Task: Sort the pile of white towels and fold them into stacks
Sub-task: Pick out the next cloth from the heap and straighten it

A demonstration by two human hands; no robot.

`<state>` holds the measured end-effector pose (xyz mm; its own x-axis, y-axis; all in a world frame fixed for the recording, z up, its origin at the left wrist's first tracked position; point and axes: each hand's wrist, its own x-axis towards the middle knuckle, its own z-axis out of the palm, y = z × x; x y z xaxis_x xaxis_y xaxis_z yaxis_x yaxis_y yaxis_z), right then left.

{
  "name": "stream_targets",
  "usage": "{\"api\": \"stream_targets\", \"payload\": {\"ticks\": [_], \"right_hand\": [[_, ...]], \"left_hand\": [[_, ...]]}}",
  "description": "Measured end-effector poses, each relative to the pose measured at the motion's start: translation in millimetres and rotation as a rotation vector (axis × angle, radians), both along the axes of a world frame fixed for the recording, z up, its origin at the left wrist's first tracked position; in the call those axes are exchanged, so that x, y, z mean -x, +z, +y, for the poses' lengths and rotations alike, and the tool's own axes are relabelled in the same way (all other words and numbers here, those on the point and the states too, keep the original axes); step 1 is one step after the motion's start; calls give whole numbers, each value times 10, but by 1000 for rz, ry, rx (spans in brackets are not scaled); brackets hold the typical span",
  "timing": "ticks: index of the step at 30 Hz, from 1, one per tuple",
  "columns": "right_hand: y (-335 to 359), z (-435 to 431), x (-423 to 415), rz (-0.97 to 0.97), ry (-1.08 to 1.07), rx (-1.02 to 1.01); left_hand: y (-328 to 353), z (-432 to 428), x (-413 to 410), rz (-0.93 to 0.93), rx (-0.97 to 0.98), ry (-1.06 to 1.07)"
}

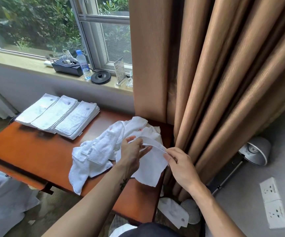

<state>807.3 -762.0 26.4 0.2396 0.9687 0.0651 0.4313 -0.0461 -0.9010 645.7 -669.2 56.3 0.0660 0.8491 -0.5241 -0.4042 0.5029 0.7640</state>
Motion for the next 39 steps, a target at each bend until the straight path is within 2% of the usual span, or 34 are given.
{"api": "stream_targets", "payload": {"ticks": [5,8,12,15,18,20,24,28,32,39], "right_hand": [[24,36,41,177,-49,-32],[14,57,20,143,-86,-89],[21,85,10,145,-81,-43],[46,92,-56,264,-109,-8],[95,96,-86,423,-147,-8],[107,93,-55,450,-152,-24],[58,64,-11,461,-192,-54],[11,44,-31,474,-124,-8],[-8,27,-43,487,-77,10],[73,58,-85,458,-131,-24]], "left_hand": [[-8,-86,-15,29,-115,-48],[-63,-288,-127,189,-159,-199],[-141,-519,-250,362,-335,-432],[-124,-543,-259,498,-499,-492],[-130,-549,-289,584,-627,-498],[-147,-550,-304,581,-653,-454],[-231,-537,-294,590,-724,-403],[-286,-489,-296,619,-753,-348],[-333,-420,-283,645,-763,-369],[-408,-428,-257,674,-897,-448]]}}
